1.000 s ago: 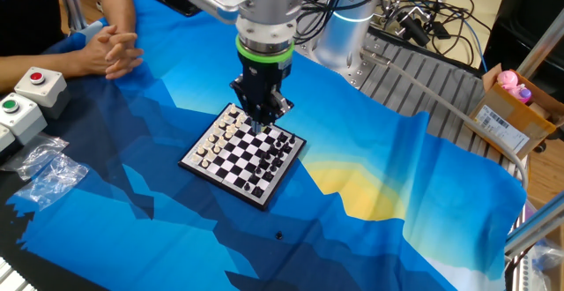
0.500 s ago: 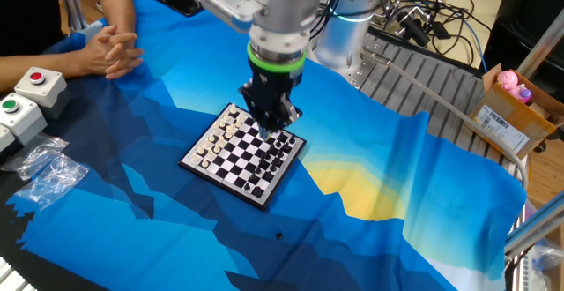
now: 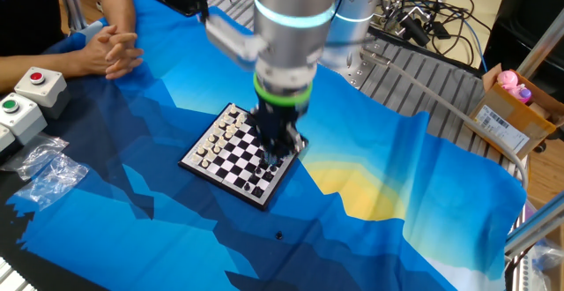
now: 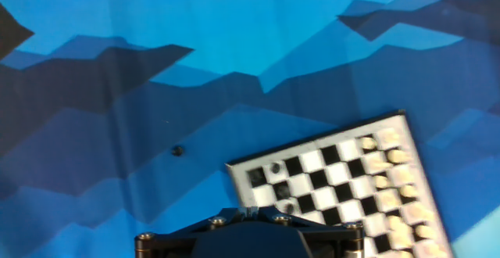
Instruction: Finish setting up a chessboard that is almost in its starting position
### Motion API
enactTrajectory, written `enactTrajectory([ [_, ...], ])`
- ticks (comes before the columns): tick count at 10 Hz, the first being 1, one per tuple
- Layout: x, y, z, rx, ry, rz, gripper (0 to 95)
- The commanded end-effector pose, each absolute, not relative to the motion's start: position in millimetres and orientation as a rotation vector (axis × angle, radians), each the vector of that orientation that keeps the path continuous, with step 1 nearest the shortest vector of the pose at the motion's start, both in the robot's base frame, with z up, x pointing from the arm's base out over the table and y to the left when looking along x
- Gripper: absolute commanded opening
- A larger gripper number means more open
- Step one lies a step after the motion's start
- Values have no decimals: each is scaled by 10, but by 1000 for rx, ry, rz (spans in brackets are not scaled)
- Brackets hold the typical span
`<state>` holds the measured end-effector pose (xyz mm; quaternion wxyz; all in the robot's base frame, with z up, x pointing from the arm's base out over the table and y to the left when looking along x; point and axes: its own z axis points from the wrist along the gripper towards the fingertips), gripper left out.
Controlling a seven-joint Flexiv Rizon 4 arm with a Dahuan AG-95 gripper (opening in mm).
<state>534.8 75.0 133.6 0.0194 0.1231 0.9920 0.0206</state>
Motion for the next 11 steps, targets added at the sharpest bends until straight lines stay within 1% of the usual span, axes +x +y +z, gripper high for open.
enactTrajectory([
  [1,5372,835,1173,433,3071,56,0],
  [2,5376,855,1155,413,3081,34,0],
  [3,5387,855,1162,399,3075,63,0],
  [4,5359,900,1192,379,3069,38,0],
  [8,5351,904,1193,349,3074,47,0],
  [11,5346,910,1195,271,3007,10,0],
])
